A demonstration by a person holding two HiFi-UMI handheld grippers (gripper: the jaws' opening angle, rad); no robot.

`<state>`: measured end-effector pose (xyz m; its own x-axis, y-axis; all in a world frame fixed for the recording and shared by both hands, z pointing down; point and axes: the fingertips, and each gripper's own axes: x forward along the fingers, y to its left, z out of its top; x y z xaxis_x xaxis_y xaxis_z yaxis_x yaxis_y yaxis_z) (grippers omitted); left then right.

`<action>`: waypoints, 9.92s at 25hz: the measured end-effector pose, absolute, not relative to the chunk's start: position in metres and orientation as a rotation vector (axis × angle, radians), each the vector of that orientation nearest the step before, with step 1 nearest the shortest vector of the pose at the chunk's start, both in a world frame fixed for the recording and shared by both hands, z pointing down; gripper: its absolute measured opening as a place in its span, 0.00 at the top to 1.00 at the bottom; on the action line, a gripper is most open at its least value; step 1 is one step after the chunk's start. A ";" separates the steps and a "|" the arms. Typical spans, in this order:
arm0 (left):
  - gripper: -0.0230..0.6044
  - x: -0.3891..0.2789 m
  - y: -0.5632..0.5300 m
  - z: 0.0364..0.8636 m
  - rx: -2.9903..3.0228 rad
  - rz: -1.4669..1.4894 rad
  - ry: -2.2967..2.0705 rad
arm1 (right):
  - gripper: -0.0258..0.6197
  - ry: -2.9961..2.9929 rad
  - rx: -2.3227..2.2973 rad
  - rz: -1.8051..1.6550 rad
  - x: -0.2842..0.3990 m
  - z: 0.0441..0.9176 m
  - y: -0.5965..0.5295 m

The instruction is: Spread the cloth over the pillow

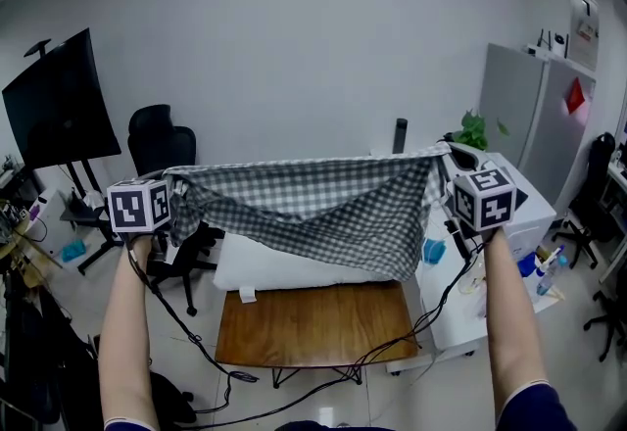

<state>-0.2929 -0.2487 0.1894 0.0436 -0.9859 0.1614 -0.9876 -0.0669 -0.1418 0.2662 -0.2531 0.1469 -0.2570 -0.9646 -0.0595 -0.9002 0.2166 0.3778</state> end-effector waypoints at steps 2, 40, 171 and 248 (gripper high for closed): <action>0.94 -0.290 -0.249 0.191 2.247 0.337 -2.144 | 0.93 -2.299 1.777 -0.513 0.268 0.144 -0.257; 0.94 -0.299 -0.519 0.221 2.350 0.452 -1.922 | 0.93 -2.165 1.892 -0.445 0.256 0.151 -0.489; 0.93 -0.291 -0.346 0.523 2.193 1.087 -1.453 | 0.92 -2.056 1.644 0.074 0.273 0.483 -0.354; 0.88 -0.263 -0.300 0.492 2.250 0.462 -1.628 | 0.81 -2.173 1.719 0.211 0.231 0.491 -0.314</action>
